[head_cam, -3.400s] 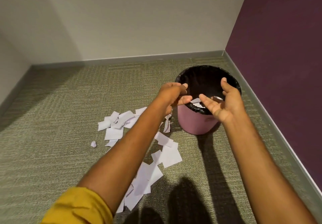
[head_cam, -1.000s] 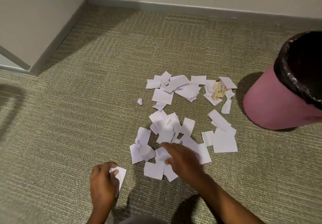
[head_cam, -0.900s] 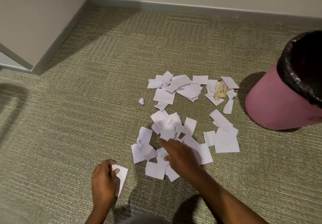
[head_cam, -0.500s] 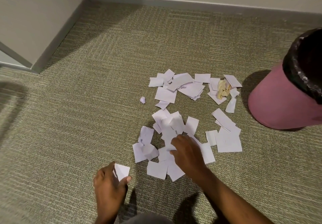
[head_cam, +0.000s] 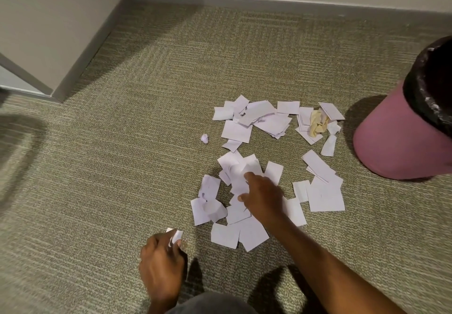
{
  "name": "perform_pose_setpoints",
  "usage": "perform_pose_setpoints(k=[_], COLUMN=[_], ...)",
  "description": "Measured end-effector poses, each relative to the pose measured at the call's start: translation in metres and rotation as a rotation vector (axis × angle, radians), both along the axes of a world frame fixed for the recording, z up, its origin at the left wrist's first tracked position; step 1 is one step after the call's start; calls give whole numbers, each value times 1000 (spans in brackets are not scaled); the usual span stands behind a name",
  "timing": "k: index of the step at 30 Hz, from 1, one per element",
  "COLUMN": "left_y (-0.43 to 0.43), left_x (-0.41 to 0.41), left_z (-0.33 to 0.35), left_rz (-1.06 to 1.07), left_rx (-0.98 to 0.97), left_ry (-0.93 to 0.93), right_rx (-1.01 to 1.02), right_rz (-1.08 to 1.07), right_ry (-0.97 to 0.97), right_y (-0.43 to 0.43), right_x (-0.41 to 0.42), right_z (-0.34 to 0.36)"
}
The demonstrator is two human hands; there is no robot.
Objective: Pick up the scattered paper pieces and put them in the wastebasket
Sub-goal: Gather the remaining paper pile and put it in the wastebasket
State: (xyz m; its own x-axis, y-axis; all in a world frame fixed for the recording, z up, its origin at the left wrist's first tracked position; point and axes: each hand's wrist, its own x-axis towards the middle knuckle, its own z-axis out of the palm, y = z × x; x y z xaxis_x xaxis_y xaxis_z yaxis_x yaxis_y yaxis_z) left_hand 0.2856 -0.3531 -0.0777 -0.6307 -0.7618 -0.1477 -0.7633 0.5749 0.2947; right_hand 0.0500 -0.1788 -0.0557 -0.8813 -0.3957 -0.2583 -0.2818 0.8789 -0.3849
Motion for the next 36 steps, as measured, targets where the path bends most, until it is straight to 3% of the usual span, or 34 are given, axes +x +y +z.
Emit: perform_pose_setpoints(k=[7, 13, 23, 32, 36], left_y=[-23, -29, -31, -34, -32], left_x=[-29, -104, -165, -172, -173], left_z=[24, 42, 6, -6, -1], left_rz=[124, -140, -512, -527, -516], left_rx=[125, 247, 147, 139, 169], left_ry=[147, 312, -38, 2, 77], right_rx=[-63, -114, -126, -211, -370], right_rz=[-41, -4, -17, -27, -164], right_ry=[87, 185, 259, 213, 41], right_y=[3, 4, 5, 10, 17], right_x=[9, 18, 24, 23, 18], right_z=[-12, -20, -25, -22, -13])
